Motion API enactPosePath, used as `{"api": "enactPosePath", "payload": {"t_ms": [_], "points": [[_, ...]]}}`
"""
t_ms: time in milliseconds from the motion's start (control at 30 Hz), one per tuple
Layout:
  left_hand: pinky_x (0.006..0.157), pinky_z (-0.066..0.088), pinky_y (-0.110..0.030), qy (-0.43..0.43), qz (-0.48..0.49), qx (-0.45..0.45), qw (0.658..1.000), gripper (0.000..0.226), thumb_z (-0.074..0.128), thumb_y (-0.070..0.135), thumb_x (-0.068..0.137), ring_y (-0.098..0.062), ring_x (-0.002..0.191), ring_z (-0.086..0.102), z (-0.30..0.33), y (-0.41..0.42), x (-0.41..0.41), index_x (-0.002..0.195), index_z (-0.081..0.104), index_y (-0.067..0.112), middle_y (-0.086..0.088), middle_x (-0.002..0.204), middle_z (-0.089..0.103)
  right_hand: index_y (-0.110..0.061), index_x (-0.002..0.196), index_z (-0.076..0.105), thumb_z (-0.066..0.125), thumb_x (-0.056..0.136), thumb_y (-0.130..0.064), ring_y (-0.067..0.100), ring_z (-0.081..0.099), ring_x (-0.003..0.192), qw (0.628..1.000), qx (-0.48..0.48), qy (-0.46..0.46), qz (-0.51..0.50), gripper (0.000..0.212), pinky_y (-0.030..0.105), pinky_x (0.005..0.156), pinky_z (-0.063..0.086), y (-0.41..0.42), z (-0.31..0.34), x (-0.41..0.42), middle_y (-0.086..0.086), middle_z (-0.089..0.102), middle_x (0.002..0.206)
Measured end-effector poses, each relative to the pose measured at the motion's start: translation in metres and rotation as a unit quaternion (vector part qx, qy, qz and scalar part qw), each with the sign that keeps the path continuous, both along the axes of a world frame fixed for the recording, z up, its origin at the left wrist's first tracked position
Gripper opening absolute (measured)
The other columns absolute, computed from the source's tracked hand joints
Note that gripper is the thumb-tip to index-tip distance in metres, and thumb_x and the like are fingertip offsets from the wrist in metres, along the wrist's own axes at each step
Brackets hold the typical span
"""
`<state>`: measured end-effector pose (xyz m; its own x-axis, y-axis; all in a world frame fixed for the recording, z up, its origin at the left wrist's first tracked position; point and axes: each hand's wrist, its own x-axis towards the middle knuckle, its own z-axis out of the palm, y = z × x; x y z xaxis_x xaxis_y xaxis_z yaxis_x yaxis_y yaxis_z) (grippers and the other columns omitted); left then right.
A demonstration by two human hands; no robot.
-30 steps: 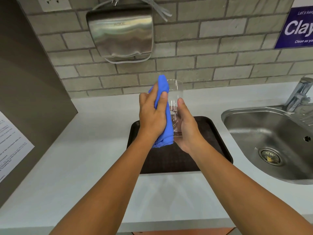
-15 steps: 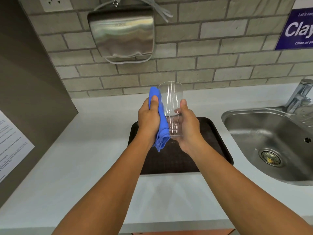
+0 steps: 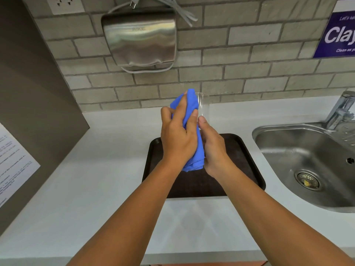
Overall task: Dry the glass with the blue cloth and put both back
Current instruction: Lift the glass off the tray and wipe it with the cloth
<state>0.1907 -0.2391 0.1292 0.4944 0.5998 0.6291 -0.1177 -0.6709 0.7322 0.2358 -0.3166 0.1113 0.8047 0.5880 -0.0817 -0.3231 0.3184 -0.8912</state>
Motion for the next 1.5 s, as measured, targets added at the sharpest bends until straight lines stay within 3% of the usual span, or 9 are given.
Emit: {"api": "enactPosePath", "payload": {"t_ms": [200, 300, 500, 700, 767, 933, 1200, 1367, 1500], "points": [[0.068, 0.051, -0.031, 0.027, -0.064, -0.245, 0.967, 0.028, 0.048, 0.045, 0.097, -0.012, 0.071, 0.059, 0.01, 0.017, 0.003, 0.086, 0.064, 0.025, -0.006, 0.087, 0.063, -0.005, 0.118, 0.068, 0.074, 0.066, -0.057, 0.038, 0.066, 0.1, 0.996, 0.059, 0.047, 0.044, 0.073, 0.054, 0.1, 0.05, -0.006, -0.005, 0.001, 0.024, 0.068, 0.112], [0.068, 0.056, -0.039, 0.076, -0.089, -0.368, 0.922, 0.029, 0.048, 0.047, 0.096, -0.024, 0.072, 0.064, 0.012, 0.019, 0.0, 0.089, 0.065, 0.025, -0.013, 0.088, 0.07, -0.009, 0.115, 0.07, 0.066, 0.071, -0.059, 0.034, 0.067, 0.092, 0.995, 0.06, 0.048, 0.065, 0.067, 0.052, 0.092, 0.052, -0.007, -0.006, 0.0, 0.017, 0.069, 0.102], [0.068, 0.038, 0.003, 0.025, -0.07, -0.082, 0.994, 0.044, 0.043, 0.044, 0.098, 0.018, 0.084, 0.051, 0.006, 0.008, -0.003, 0.138, 0.049, 0.028, 0.005, 0.104, 0.047, 0.0, 0.13, 0.061, 0.071, 0.07, -0.055, 0.037, 0.065, 0.108, 0.995, 0.062, 0.053, 0.059, 0.083, 0.052, 0.102, 0.05, -0.005, -0.002, -0.001, 0.026, 0.065, 0.127], [0.074, 0.056, -0.037, 0.053, -0.096, -0.35, 0.93, 0.031, 0.048, 0.048, 0.096, -0.024, 0.08, 0.064, 0.009, 0.023, -0.003, 0.1, 0.065, 0.023, -0.007, 0.091, 0.068, -0.012, 0.112, 0.071, 0.065, 0.072, -0.066, 0.03, 0.068, 0.088, 0.988, 0.081, 0.053, 0.119, 0.067, 0.046, 0.084, 0.053, -0.008, -0.005, 0.005, 0.01, 0.072, 0.094], [0.077, 0.056, -0.041, 0.064, -0.088, -0.307, 0.946, 0.031, 0.045, 0.047, 0.097, -0.025, 0.082, 0.065, 0.005, 0.022, -0.005, 0.106, 0.064, 0.025, -0.008, 0.098, 0.068, -0.012, 0.11, 0.073, 0.064, 0.073, -0.066, 0.03, 0.07, 0.088, 0.988, 0.081, 0.048, 0.122, 0.066, 0.047, 0.084, 0.055, -0.009, -0.005, 0.004, 0.011, 0.072, 0.096], [0.069, 0.04, -0.001, 0.043, -0.066, -0.049, 0.996, 0.041, 0.04, 0.038, 0.1, 0.005, 0.087, 0.054, -0.003, 0.007, -0.013, 0.141, 0.042, 0.033, 0.011, 0.104, 0.043, -0.001, 0.127, 0.062, 0.063, 0.074, -0.064, 0.036, 0.062, 0.104, 0.994, 0.06, 0.058, 0.07, 0.082, 0.058, 0.106, 0.043, -0.008, -0.004, -0.001, 0.02, 0.064, 0.113], [0.064, 0.04, -0.002, 0.063, -0.019, 0.083, 0.994, 0.058, 0.036, 0.044, 0.099, -0.002, 0.081, 0.052, -0.002, 0.007, -0.016, 0.152, 0.013, 0.04, 0.007, 0.112, 0.031, -0.012, 0.129, 0.063, 0.061, 0.068, -0.07, 0.029, 0.07, 0.109, 0.998, -0.012, -0.004, 0.068, 0.084, 0.051, 0.099, 0.053, -0.01, 0.003, 0.0, 0.019, 0.068, 0.126], [0.071, 0.04, -0.003, 0.063, -0.013, 0.081, 0.995, 0.054, 0.039, 0.042, 0.098, -0.001, 0.087, 0.05, 0.006, 0.003, -0.014, 0.149, 0.032, 0.027, 0.008, 0.111, 0.034, -0.006, 0.13, 0.057, 0.069, 0.063, -0.069, 0.042, 0.066, 0.112, 0.999, -0.006, -0.021, 0.029, 0.093, 0.063, 0.099, 0.049, -0.007, 0.007, -0.009, 0.027, 0.062, 0.129], [0.069, 0.039, -0.002, 0.014, -0.024, 0.018, 0.999, 0.03, 0.045, 0.032, 0.1, 0.006, 0.082, 0.051, 0.01, 0.001, -0.013, 0.123, 0.06, 0.02, 0.004, 0.1, 0.041, -0.011, 0.113, 0.067, 0.072, 0.065, -0.061, 0.034, 0.072, 0.096, 0.998, 0.033, 0.01, 0.043, 0.07, 0.048, 0.09, 0.057, -0.008, 0.005, -0.005, 0.016, 0.073, 0.104]]}}
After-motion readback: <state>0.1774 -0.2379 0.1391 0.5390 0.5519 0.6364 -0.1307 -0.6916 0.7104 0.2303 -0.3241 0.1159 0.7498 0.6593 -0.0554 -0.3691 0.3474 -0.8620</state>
